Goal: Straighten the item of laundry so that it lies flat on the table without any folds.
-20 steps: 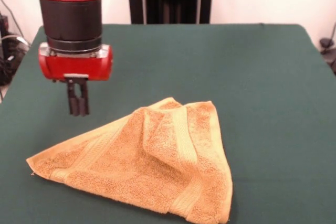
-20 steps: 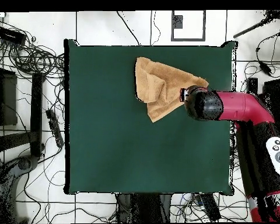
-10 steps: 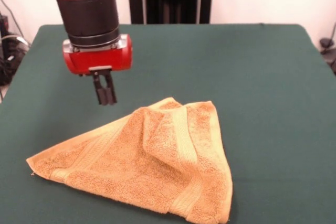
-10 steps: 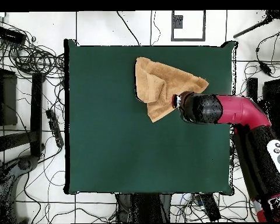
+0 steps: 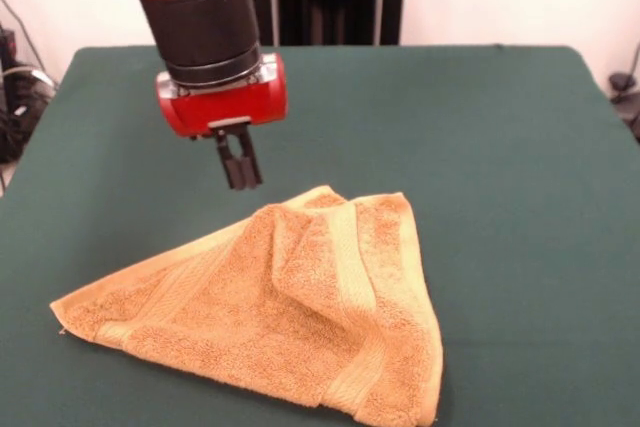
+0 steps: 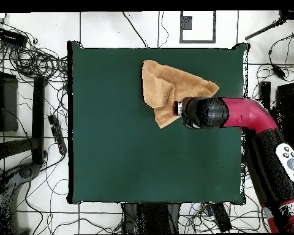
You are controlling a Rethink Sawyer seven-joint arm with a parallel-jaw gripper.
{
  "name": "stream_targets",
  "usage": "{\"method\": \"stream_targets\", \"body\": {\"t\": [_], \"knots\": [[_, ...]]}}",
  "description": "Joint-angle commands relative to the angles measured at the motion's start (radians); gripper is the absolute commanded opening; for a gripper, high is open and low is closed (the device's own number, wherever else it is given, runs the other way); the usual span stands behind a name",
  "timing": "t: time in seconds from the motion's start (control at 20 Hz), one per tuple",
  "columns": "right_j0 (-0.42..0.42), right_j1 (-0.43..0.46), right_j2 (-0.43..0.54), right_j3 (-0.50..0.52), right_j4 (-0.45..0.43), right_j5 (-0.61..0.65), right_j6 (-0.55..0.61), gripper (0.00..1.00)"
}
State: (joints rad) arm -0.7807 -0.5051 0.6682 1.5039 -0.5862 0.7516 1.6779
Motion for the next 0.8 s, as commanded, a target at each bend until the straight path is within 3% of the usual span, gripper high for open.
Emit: {"method": "stream_targets", "body": {"t": [0.05, 0.45, 0.8], "knots": [[0.003, 0.106, 0.151, 0.141, -0.019, 0.072, -0.399, 0.0], [-0.063, 0.155, 0.246, 0.202, -0.102, -0.144, -0.336, 0.0], [-0.039, 0.156, 0.233, 0.178, -0.148, -0.097, -0.303, 0.0]]}}
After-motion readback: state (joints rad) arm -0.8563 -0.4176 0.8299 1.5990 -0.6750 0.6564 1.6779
